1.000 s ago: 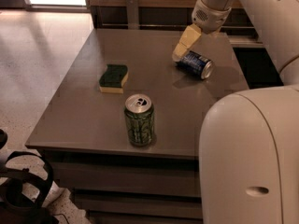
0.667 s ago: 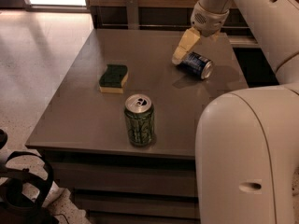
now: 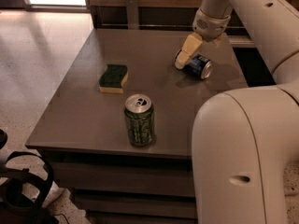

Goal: Place pepsi can upright

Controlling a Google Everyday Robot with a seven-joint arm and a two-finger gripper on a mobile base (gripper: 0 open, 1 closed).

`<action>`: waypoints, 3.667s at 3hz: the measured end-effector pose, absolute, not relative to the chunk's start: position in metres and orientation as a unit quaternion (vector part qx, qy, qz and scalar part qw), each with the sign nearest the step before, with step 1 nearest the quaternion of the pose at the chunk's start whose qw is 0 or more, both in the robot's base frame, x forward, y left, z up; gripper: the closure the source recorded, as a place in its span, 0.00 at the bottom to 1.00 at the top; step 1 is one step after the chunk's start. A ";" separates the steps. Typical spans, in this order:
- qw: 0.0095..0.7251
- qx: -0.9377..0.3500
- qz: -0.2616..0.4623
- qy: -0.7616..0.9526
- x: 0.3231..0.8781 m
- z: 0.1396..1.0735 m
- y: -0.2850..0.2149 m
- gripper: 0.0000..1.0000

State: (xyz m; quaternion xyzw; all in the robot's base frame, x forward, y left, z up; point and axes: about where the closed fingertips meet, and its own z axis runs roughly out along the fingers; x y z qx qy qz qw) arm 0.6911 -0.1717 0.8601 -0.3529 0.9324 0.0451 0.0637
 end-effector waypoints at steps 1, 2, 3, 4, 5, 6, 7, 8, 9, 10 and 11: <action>0.058 -0.359 0.037 0.931 0.697 0.856 -0.172 0.00; 0.057 -0.373 0.025 0.926 0.706 0.855 -0.164 0.00; 0.056 -0.384 0.016 0.922 0.712 0.854 -0.158 0.00; 0.050 -0.385 0.011 0.921 0.713 0.851 -0.159 0.00; 0.041 -0.377 0.012 0.925 0.711 0.846 -0.165 0.00; 0.035 -0.366 0.014 0.930 0.708 0.842 -0.170 0.00; 0.034 -0.340 0.021 0.940 0.705 0.844 -0.171 0.00; 0.034 -0.322 0.026 0.946 0.704 0.846 -0.166 0.17; 0.032 -0.321 0.027 0.946 0.705 0.847 -0.158 0.40; 0.051 -0.320 0.025 0.946 0.717 0.844 -0.155 0.65; 0.062 -0.320 0.023 0.945 0.724 0.841 -0.153 0.87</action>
Offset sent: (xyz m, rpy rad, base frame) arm -0.0117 0.0006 0.0080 -0.1129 0.1531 0.0892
